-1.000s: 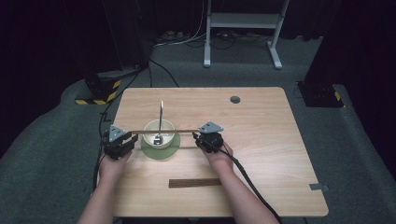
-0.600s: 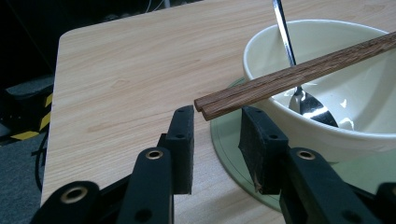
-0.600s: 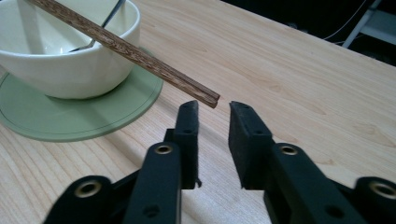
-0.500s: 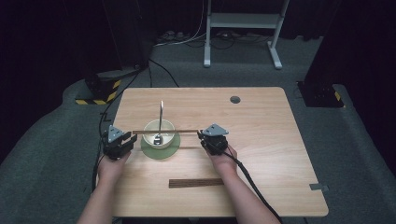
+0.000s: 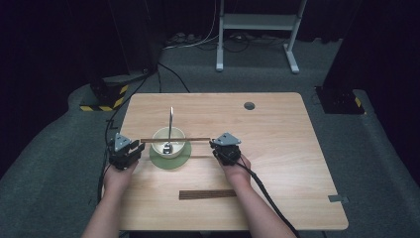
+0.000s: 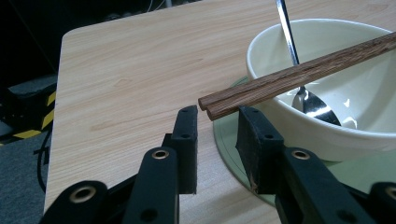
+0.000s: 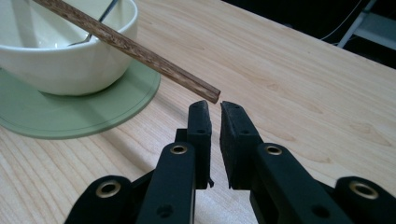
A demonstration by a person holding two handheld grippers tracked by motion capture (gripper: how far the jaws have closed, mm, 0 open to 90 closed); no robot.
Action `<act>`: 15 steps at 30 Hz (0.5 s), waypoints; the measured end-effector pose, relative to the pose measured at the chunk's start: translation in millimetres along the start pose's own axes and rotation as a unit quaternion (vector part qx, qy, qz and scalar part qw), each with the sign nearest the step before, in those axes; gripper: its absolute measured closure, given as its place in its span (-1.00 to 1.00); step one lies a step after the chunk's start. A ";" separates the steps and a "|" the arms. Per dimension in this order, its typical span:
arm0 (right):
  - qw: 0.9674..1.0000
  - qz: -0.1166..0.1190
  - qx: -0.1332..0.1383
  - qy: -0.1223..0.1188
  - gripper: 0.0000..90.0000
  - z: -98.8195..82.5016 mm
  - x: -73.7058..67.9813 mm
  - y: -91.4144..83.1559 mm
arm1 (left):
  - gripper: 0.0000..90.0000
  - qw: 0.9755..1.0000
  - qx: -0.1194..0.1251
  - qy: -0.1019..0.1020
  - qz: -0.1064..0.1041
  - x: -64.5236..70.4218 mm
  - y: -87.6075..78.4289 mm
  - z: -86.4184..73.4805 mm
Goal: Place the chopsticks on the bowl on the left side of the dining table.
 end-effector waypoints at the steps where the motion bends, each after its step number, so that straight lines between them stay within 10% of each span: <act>1: 1.000 0.001 -0.001 -0.001 0.83 -0.9 -0.1 0.6 | 0.53 1.000 0.000 0.000 0.000 0.0 0.1 -0.1; 15: 1.000 0.001 0.003 -0.001 0.89 0.2 -0.8 3.6 | 0.57 1.000 -0.002 0.002 0.000 -1.5 1.0 -1.1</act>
Point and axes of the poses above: each handheld gripper's, and its own axes: y roughly forward along the jaws, z roughly out of its top, x roughly to its right, the point moved 10 cm from there along y, roughly forward along the jaws, and after that the axes turned 10 degrees about x, right-handed, at the moved point
